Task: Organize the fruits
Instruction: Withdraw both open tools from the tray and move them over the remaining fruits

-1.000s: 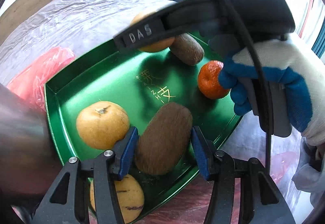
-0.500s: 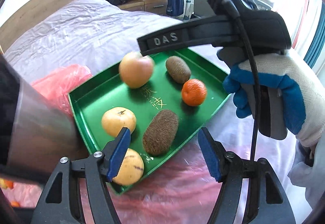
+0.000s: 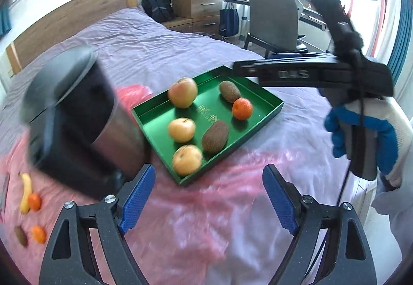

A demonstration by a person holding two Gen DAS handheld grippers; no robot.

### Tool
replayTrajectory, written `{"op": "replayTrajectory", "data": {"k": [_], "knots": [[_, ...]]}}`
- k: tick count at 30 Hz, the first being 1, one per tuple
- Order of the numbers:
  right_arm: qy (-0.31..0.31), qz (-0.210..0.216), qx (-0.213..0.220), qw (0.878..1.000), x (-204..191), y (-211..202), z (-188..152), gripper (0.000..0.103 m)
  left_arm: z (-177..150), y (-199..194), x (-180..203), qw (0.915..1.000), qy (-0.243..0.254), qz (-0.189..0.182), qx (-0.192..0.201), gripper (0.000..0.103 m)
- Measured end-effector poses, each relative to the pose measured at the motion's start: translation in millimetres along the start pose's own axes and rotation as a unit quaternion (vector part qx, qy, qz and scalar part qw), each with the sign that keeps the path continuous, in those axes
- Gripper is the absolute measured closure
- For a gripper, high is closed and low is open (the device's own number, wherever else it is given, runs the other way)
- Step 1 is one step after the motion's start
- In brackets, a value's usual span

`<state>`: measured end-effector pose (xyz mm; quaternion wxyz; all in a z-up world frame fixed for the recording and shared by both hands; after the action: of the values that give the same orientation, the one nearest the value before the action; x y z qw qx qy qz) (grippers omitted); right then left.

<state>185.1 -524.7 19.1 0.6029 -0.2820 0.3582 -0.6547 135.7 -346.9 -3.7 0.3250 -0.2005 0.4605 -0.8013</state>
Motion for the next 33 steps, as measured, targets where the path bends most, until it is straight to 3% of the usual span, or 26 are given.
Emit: {"op": "replayTrajectory", "data": {"k": [9,17,24,33], "knots": [[-0.027,0.016,0.011,0.999,-60,-53,-41,0.000,-58,-50,-40,0.9991,-0.029,0.029,0.010,0.021],[-0.067,0.041,0.007,0.997,-128,-72,-64,0.000,-107,-73,-96,0.9958,-0.069,0.057,0.020,0.021],[-0.105,0.089,-0.010,0.990,-202,-67,-77,0.000,-147,-81,-159,0.9887,-0.126,0.080,0.018,0.021],[-0.167,0.139,-0.045,0.975,-299,-29,-85,0.000,-191,-82,-244,0.9739,-0.196,0.113,0.010,0.021]]}}
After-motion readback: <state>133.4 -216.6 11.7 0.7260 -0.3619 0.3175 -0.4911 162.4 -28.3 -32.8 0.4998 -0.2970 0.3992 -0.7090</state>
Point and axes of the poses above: each gripper's, at about its wrist camera, not at the fingertips, and y roughly the way its jaws point, x to its right, z to its top, the point moved 4 cm from there along y, roughly the way its jaws point, and after that the axes turned 11 degrees about -x, right-handed, at the moved point
